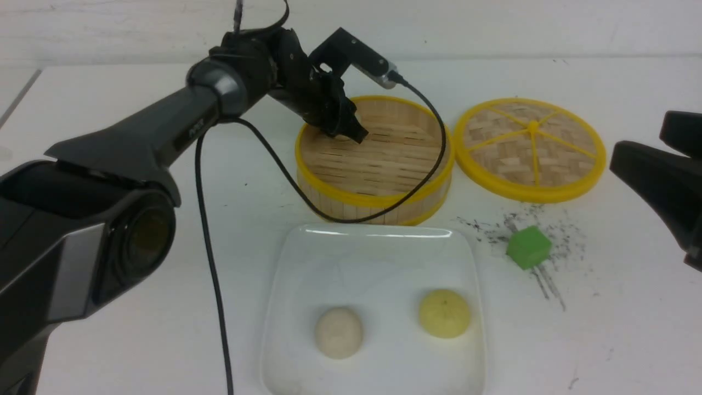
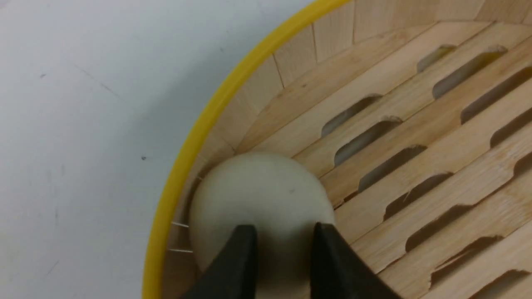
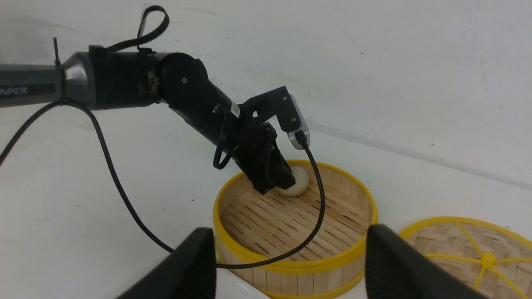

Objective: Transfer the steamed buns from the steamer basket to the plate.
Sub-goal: Use the left arm to grab the steamed stuffed bun that is closest to it, then use the left arm to put the steamed stuffed bun into the plate

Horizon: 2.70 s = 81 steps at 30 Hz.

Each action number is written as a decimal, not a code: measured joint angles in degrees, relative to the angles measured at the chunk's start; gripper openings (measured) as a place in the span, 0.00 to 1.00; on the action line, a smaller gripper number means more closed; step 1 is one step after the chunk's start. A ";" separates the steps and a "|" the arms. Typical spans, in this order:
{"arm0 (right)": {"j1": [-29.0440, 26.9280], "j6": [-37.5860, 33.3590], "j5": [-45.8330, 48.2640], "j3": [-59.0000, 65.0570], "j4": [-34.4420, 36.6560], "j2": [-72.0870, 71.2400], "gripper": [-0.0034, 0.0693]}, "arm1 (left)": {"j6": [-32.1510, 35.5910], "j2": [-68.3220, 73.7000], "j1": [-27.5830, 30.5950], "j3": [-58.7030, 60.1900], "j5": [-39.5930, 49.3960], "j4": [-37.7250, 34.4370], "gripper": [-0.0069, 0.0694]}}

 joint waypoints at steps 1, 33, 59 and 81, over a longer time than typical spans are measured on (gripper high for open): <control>0.00 0.00 0.00 0.00 0.00 0.00 0.70 | 0.08 0.00 0.00 0.00 0.00 0.00 0.33; 0.00 -1.89 -0.68 0.00 0.00 0.00 0.67 | -4.58 -6.82 0.60 -10.00 22.24 1.62 0.12; 0.00 -2.95 -1.17 0.00 0.00 -0.05 0.67 | -12.49 -29.99 0.60 12.64 34.10 -8.30 0.12; 0.00 -2.95 -4.79 0.00 0.00 -0.06 0.67 | 1.38 -41.32 0.60 50.79 23.99 -19.97 0.12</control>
